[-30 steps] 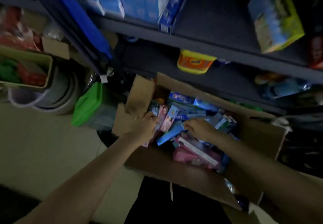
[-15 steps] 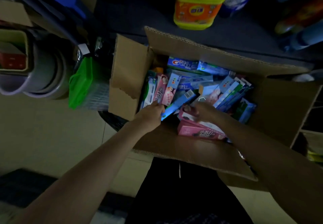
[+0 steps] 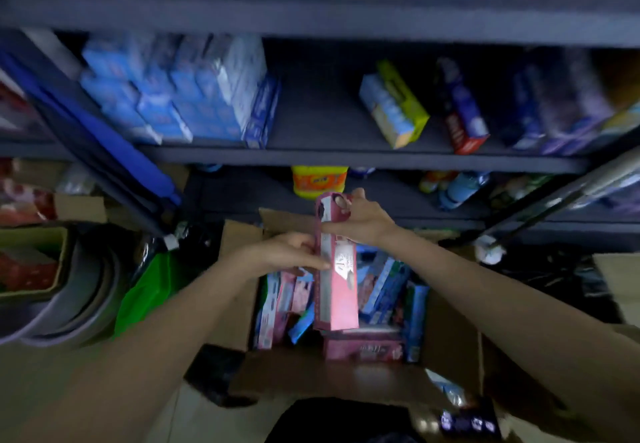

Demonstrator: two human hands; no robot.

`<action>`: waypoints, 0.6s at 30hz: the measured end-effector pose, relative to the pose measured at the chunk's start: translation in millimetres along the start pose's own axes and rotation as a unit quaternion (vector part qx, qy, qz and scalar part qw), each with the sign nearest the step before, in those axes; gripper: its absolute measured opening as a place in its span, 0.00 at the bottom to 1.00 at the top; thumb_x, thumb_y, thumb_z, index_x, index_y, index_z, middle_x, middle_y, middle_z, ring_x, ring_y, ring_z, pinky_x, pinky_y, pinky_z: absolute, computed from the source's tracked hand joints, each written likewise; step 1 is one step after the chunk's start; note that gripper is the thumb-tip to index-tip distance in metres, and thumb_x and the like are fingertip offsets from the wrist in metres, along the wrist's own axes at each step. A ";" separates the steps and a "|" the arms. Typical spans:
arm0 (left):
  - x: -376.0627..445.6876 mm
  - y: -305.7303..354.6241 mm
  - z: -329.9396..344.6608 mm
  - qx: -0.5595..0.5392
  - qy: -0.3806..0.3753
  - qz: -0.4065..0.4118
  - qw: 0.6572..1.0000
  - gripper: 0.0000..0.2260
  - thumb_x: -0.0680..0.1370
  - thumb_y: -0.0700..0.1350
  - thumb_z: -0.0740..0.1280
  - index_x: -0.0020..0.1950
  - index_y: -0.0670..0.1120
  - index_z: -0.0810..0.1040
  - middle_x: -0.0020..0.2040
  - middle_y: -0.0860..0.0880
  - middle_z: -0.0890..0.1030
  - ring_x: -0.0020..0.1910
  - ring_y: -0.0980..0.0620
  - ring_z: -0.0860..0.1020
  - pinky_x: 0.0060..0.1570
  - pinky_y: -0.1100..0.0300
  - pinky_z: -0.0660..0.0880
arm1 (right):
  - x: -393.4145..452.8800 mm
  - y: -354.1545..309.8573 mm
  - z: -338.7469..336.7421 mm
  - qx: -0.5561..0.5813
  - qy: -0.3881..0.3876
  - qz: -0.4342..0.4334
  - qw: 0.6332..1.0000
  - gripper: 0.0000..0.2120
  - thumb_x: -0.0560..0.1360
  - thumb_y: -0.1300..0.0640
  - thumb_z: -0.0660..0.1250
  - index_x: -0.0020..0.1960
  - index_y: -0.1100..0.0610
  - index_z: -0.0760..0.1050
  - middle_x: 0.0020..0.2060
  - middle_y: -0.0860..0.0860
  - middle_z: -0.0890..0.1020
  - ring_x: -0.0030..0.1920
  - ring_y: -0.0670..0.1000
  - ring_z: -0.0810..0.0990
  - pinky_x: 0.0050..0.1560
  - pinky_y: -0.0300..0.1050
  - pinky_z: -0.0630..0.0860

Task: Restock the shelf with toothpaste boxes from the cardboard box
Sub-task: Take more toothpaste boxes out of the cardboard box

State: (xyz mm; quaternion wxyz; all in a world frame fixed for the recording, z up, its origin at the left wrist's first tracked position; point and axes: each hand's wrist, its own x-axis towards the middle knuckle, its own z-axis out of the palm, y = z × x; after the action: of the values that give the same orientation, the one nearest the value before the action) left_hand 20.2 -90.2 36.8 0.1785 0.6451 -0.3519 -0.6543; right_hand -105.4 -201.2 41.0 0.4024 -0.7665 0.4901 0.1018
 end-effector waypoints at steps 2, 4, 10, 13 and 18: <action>-17.2 30.9 -5.2 -0.002 0.005 0.031 1.000 0.11 0.73 0.42 0.71 0.54 0.46 0.75 0.45 0.51 0.80 0.42 0.56 0.78 0.45 0.63 0.75 | -22.6 -16.7 -30.5 0.018 0.066 -0.008 0.998 0.42 0.67 0.37 0.70 0.67 0.62 0.58 0.62 0.57 0.76 0.63 0.58 0.74 0.58 0.48 0.72; -34.8 60.7 -11.1 0.016 0.026 0.060 0.998 0.21 0.68 0.45 0.74 0.59 0.44 0.75 0.53 0.45 0.80 0.51 0.49 0.79 0.55 0.52 0.75 | -42.5 -31.7 -57.2 0.043 0.119 -0.030 0.992 0.36 0.69 0.38 0.68 0.63 0.62 0.62 0.57 0.58 0.78 0.58 0.58 0.77 0.53 0.48 0.73; -88.0 134.7 -37.1 -0.031 0.058 0.163 0.984 0.17 0.72 0.36 0.70 0.61 0.41 0.74 0.56 0.44 0.80 0.53 0.48 0.80 0.55 0.55 0.77 | -92.1 -65.8 -150.0 0.343 0.125 -0.065 0.929 0.20 0.82 0.47 0.50 0.42 0.59 0.71 0.28 0.57 0.78 0.22 0.51 0.71 0.24 0.39 0.66; -105.3 170.9 -46.2 -0.043 0.057 0.224 0.972 0.12 0.73 0.35 0.68 0.54 0.48 0.76 0.50 0.51 0.83 0.46 0.56 0.82 0.42 0.65 0.78 | -118.5 -66.7 -180.6 0.336 0.131 -0.093 0.928 0.21 0.83 0.49 0.48 0.50 0.63 0.74 0.35 0.59 0.80 0.26 0.51 0.71 0.22 0.37 0.67; -119.2 212.5 -48.6 -0.013 0.055 0.275 0.960 0.14 0.73 0.35 0.68 0.56 0.48 0.75 0.53 0.49 0.81 0.51 0.53 0.81 0.51 0.62 0.78 | -130.9 -65.0 -209.2 0.352 0.149 -0.106 0.918 0.21 0.82 0.47 0.50 0.50 0.62 0.74 0.36 0.57 0.82 0.22 0.48 0.73 0.23 0.36 0.67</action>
State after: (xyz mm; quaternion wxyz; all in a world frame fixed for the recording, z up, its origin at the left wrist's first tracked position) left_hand 32.8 -165.7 273.2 0.3788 0.5559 -0.4969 -0.5482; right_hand -166.5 -250.8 283.8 0.5769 -0.6288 0.4648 -0.2362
